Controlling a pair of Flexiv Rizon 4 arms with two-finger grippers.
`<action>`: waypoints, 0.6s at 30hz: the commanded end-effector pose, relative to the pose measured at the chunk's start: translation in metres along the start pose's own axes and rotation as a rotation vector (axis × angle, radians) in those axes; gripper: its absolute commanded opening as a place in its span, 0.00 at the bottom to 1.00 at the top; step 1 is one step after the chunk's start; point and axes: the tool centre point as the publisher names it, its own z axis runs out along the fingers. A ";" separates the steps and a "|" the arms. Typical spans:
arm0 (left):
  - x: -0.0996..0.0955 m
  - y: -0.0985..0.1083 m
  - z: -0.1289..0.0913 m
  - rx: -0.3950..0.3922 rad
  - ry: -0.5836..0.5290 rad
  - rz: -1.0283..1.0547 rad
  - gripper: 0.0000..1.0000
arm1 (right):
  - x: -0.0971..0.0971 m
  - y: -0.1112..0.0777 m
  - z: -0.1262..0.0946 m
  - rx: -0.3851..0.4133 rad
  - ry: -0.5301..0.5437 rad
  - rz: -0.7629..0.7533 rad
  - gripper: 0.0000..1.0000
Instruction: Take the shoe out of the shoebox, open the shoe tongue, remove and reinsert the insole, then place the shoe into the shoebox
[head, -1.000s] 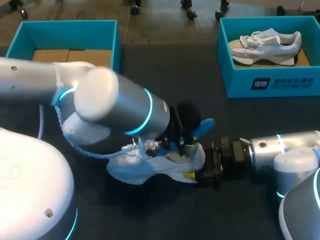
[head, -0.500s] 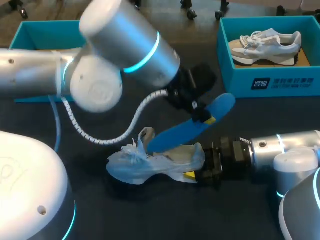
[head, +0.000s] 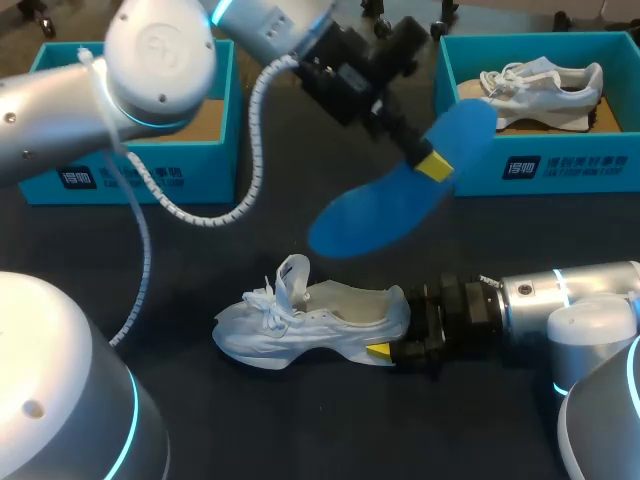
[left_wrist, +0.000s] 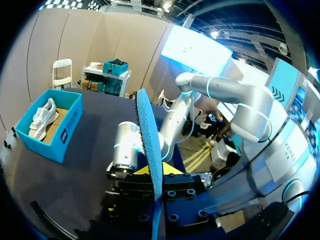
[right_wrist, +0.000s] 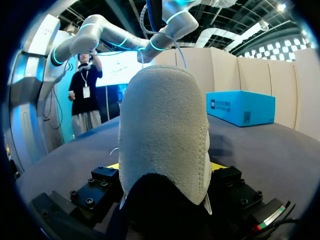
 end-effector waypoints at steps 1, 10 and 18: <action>0.007 0.007 -0.012 0.008 -0.016 0.001 0.00 | 0.000 -0.001 0.002 0.003 0.000 0.000 0.00; 0.007 0.007 -0.012 0.008 -0.016 0.001 0.00 | 0.000 -0.001 0.002 0.003 0.000 0.000 0.00; 0.034 -0.015 -0.037 0.213 -0.029 -0.037 0.00 | 0.000 -0.001 0.002 0.003 0.000 0.000 0.00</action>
